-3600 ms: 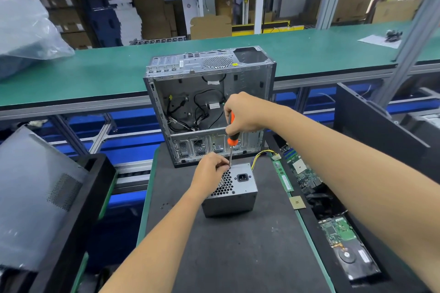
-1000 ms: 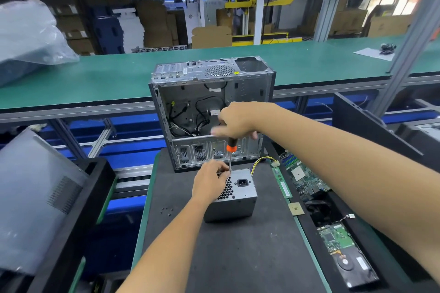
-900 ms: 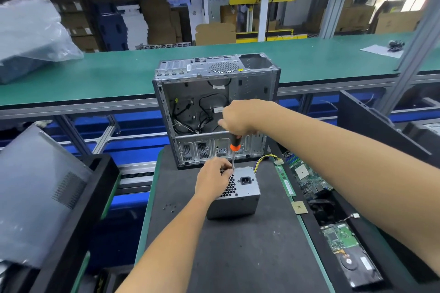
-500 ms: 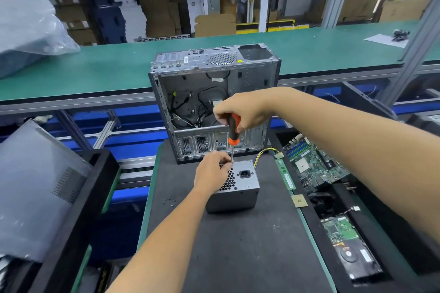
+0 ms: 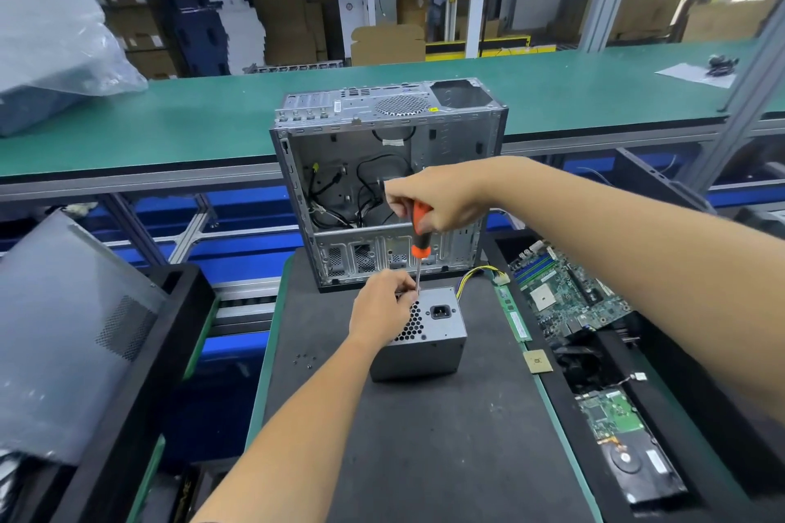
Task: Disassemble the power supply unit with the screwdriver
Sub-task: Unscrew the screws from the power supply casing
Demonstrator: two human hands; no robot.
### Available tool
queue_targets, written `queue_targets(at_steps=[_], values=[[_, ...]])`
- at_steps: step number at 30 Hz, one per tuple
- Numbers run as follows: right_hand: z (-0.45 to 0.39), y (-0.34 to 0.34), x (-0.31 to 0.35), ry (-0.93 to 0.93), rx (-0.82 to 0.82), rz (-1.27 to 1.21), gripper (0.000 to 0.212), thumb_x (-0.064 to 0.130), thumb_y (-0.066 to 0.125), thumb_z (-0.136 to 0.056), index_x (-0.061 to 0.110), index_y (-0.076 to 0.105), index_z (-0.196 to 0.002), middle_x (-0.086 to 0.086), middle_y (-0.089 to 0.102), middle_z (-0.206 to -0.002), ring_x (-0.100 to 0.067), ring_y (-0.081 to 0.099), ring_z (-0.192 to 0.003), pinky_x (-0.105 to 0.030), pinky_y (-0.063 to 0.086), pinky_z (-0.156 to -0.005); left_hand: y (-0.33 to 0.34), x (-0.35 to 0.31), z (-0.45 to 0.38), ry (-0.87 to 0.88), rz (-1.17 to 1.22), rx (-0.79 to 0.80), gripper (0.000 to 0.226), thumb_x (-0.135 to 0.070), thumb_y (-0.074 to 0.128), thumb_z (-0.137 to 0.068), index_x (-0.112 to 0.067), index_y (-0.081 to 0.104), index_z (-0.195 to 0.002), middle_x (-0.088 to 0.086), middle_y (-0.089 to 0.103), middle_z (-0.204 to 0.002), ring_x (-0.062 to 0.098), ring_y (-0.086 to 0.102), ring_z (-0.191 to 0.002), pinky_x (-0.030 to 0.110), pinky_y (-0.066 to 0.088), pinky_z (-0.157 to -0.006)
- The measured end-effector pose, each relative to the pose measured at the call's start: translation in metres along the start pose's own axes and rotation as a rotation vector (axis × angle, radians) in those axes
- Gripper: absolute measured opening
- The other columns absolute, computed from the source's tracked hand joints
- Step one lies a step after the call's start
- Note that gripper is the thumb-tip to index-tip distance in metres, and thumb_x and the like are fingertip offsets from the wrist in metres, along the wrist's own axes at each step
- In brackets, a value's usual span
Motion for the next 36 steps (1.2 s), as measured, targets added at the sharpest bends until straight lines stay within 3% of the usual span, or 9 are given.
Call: queue_targets(at_steps=[5, 10, 17, 19, 22, 26, 30, 33, 36], values=[[0.001, 0.004, 0.004, 0.038, -0.027, -0.152, 0.016, 0.013, 0.061, -0.084, 0.013, 0.048, -0.093, -0.009, 0.064, -0.093, -0.036, 0.063, -0.085, -0.051, 0.053, -0.076, 0.001, -0.002, -0.001, 0.014, -0.016, 0.004, 0.009, -0.027, 0.059, -0.089, -0.033, 0.061, -0.082, -0.016, 0.059, -0.094, 0.005, 0.053, -0.092, 0.032, 0.045, -0.079], [-0.012, 0.006, 0.006, 0.183, -0.097, 0.436, 0.026, 0.022, 0.034, -0.103, 0.005, 0.055, -0.104, -0.013, 0.060, -0.093, -0.021, 0.049, -0.063, -0.036, 0.038, -0.051, 0.000, -0.002, 0.001, 0.018, -0.008, -0.003, 0.009, -0.027, 0.059, -0.089, -0.033, 0.061, -0.082, -0.015, 0.058, -0.093, 0.005, 0.052, -0.090, 0.030, 0.043, -0.077], [-0.005, 0.001, 0.010, -0.050, -0.040, -0.207, 0.027, -0.004, 0.057, -0.074, 0.014, 0.053, -0.093, 0.003, 0.064, -0.088, -0.002, 0.055, -0.071, -0.017, 0.043, -0.057, -0.002, -0.003, 0.003, 0.026, -0.012, -0.018, 0.010, -0.028, 0.059, -0.089, -0.033, 0.060, -0.080, -0.015, 0.058, -0.093, 0.004, 0.051, -0.090, 0.028, 0.039, -0.074], [-0.009, 0.001, 0.004, 0.020, -0.116, -0.127, 0.013, 0.016, 0.062, -0.082, 0.015, 0.052, -0.091, 0.005, 0.059, -0.081, -0.006, 0.054, -0.069, -0.023, 0.040, -0.056, -0.002, -0.003, 0.003, 0.028, -0.009, -0.019, 0.010, -0.028, 0.059, -0.089, -0.034, 0.060, -0.081, -0.017, 0.058, -0.093, 0.003, 0.051, -0.090, 0.027, 0.038, -0.075], [-0.010, 0.001, -0.008, 0.241, -0.161, 0.184, 0.037, 0.044, 0.037, -0.099, 0.012, 0.049, -0.086, -0.005, 0.052, -0.076, -0.026, 0.053, -0.069, -0.033, 0.036, -0.057, -0.002, -0.003, 0.003, 0.025, -0.007, -0.021, 0.010, -0.029, 0.059, -0.089, -0.036, 0.060, -0.082, -0.018, 0.057, -0.093, 0.002, 0.052, -0.090, 0.026, 0.038, -0.075], [-0.008, 0.001, 0.003, 0.080, -0.119, 0.088, 0.007, 0.021, 0.052, -0.094, 0.015, 0.053, -0.096, 0.003, 0.055, -0.080, -0.018, 0.050, -0.069, -0.031, 0.037, -0.057, -0.002, -0.002, 0.002, 0.022, -0.010, -0.015, 0.011, -0.028, 0.058, -0.089, -0.036, 0.060, -0.082, -0.017, 0.057, -0.093, 0.003, 0.051, -0.090, 0.027, 0.037, -0.074], [0.000, 0.004, 0.010, 0.024, -0.020, -0.246, 0.025, 0.001, 0.059, -0.079, 0.013, 0.055, -0.101, -0.009, 0.064, -0.096, -0.038, 0.062, -0.085, -0.051, 0.053, -0.072, -0.001, -0.002, 0.002, 0.015, -0.002, -0.001, 0.010, -0.027, 0.059, -0.089, -0.035, 0.060, -0.082, -0.014, 0.059, -0.096, 0.007, 0.052, -0.097, 0.032, 0.043, -0.080], [-0.003, 0.002, 0.001, 0.189, -0.127, -0.007, 0.022, 0.033, 0.047, -0.092, 0.015, 0.049, -0.081, -0.010, 0.057, -0.080, -0.034, 0.058, -0.068, -0.046, 0.048, -0.063, -0.001, -0.002, 0.002, 0.015, -0.002, -0.004, 0.008, -0.028, 0.059, -0.089, -0.033, 0.061, -0.084, -0.016, 0.059, -0.096, 0.006, 0.054, -0.097, 0.033, 0.045, -0.081], [-0.003, -0.002, -0.006, 0.318, -0.166, 0.286, 0.030, 0.032, 0.035, -0.098, 0.013, 0.045, -0.078, -0.005, 0.048, -0.074, -0.025, 0.050, -0.066, -0.036, 0.040, -0.064, -0.002, -0.002, 0.003, 0.016, -0.001, -0.018, 0.007, -0.028, 0.060, -0.089, -0.033, 0.063, -0.086, -0.017, 0.059, -0.095, 0.004, 0.053, -0.095, 0.030, 0.044, -0.079]])
Point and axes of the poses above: each hand's wrist, its own z-axis away from the middle knuckle, its own y-axis out of the palm, x = y × z, the point moved 6 cm from there along -z, towards the middle knuckle
